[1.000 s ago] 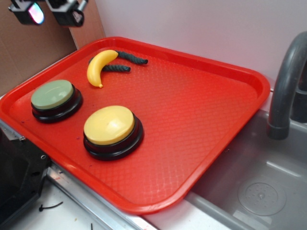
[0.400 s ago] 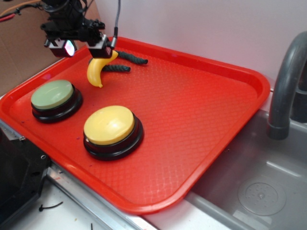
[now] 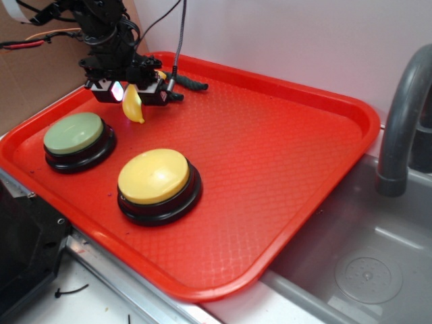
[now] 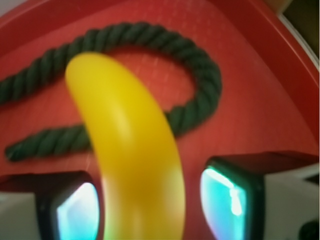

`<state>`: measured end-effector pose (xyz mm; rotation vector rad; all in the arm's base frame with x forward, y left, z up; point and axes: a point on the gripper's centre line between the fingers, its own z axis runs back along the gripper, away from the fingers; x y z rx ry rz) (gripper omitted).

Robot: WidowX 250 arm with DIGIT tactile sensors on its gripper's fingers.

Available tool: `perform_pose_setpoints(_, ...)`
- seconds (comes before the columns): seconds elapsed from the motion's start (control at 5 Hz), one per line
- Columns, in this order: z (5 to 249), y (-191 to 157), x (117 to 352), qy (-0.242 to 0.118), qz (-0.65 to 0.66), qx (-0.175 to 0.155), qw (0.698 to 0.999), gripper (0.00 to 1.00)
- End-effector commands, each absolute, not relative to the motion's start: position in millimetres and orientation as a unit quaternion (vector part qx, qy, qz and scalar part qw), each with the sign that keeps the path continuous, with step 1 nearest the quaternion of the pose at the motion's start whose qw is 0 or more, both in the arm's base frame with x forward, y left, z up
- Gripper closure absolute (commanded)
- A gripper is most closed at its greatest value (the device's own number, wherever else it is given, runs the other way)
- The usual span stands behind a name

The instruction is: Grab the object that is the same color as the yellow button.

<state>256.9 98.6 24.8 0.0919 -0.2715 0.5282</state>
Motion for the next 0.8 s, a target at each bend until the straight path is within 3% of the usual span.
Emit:
perform_pose_setpoints(0.0,58.1,97.7,265.1,-0.107,0.164,0.023,0.980,1.00)
perform_pose_setpoints(0.2,91.5,84.7,271.4,-0.077,0.152,0.053,0.984,1.00)
perform_pose_setpoints(0.4,130.0,64.9,273.2,-0.090,0.130,0.010,0.987,1.00)
perform_pose_setpoints(0.6,180.9,30.2,275.1,-0.081,0.096,-0.030,0.992,1.00)
